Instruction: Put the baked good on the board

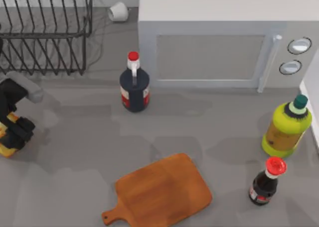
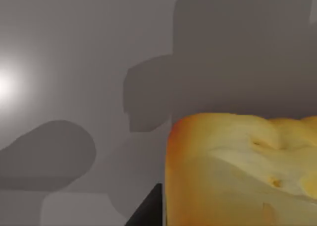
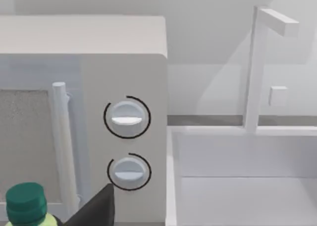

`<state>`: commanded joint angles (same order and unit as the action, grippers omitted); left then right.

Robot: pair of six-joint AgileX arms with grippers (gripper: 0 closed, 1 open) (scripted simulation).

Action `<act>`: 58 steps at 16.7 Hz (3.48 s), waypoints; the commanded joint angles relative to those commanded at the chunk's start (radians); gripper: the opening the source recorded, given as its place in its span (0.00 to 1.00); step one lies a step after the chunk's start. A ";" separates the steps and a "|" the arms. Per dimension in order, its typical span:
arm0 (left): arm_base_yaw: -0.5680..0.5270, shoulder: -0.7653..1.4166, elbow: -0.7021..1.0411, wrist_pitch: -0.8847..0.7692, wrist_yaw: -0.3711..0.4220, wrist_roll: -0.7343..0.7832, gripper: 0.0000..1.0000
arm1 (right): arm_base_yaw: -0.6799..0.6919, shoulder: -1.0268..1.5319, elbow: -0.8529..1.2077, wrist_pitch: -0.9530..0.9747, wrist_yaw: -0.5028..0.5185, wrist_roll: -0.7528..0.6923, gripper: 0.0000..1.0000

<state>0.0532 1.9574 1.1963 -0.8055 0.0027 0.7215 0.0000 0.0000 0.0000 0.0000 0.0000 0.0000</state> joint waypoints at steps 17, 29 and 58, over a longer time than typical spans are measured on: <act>-0.024 -0.118 0.232 -0.358 -0.002 -0.036 0.00 | 0.000 0.000 0.000 0.000 0.000 0.000 1.00; -0.560 -0.067 0.197 -0.324 0.001 -0.970 0.00 | 0.000 0.000 0.000 0.000 0.000 0.000 1.00; -0.933 -0.055 0.021 -0.077 -0.005 -1.578 0.00 | 0.000 0.000 0.000 0.000 0.000 0.000 1.00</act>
<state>-0.8802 1.9020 1.2169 -0.8828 -0.0019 -0.8564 0.0000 0.0000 0.0000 0.0000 0.0000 0.0000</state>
